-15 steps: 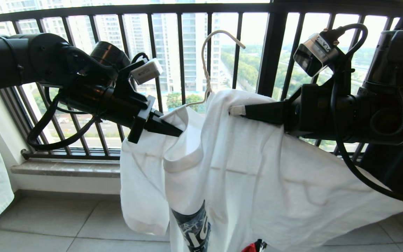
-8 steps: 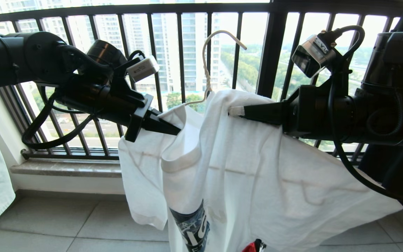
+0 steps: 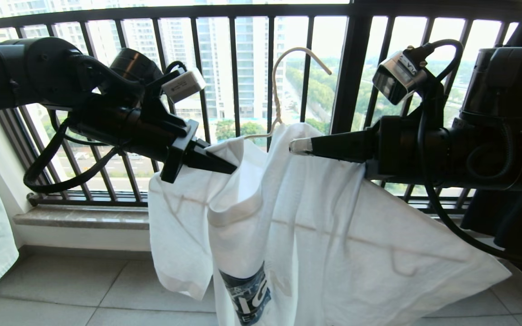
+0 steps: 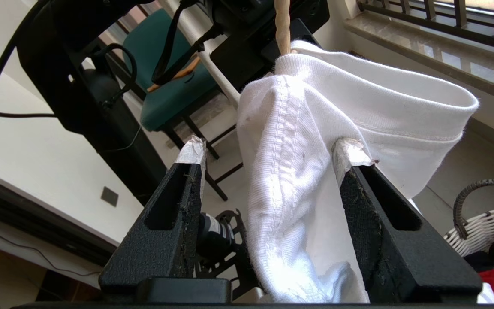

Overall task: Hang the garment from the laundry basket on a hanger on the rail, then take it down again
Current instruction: Hang the clothes rack on the clothesline

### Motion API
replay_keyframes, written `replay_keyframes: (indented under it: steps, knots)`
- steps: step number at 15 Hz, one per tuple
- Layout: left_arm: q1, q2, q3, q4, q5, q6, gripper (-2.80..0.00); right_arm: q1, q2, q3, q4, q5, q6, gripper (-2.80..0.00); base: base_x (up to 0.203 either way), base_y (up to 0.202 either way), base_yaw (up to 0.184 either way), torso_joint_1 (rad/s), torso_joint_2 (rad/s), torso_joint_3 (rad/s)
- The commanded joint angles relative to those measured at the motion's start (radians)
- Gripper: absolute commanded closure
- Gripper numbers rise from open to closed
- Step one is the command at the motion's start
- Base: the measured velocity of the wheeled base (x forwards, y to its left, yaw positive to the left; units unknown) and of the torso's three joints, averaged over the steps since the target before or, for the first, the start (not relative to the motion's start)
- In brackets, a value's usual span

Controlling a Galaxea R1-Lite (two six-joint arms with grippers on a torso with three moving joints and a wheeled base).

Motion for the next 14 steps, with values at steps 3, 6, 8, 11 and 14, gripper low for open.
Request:
replay_keyframes:
  steps: [3,6,8,11,14]
  knots:
    - [0.002,-0.011,0.018,0.001,-0.045,-0.001,0.00,0.001,0.011,-0.003,-0.003,0.004,0.004,-2.80,0.000,0.000,0.000,0.000,0.00,0.000]
    - [0.009,-0.014,0.034,-0.014,-0.097,-0.023,0.00,0.001,0.008,-0.006,-0.003,0.002,0.002,-2.80,0.000,0.000,0.000,0.000,0.00,0.000]
    - [0.011,-0.020,0.047,-0.019,-0.098,-0.029,0.00,-0.012,0.002,-0.013,-0.004,0.000,0.002,-2.80,0.000,0.000,0.000,0.000,0.00,0.000]
    - [0.040,-0.026,0.060,-0.029,-0.141,-0.038,0.00,-0.026,0.017,-0.036,-0.003,0.000,0.002,-2.80,0.000,0.000,0.000,0.000,0.00,0.000]
    - [0.077,-0.032,0.113,-0.104,-0.218,-0.079,0.00,-0.036,0.046,-0.094,0.002,-0.008,0.002,-2.80,0.000,0.000,0.000,0.000,0.00,0.000]
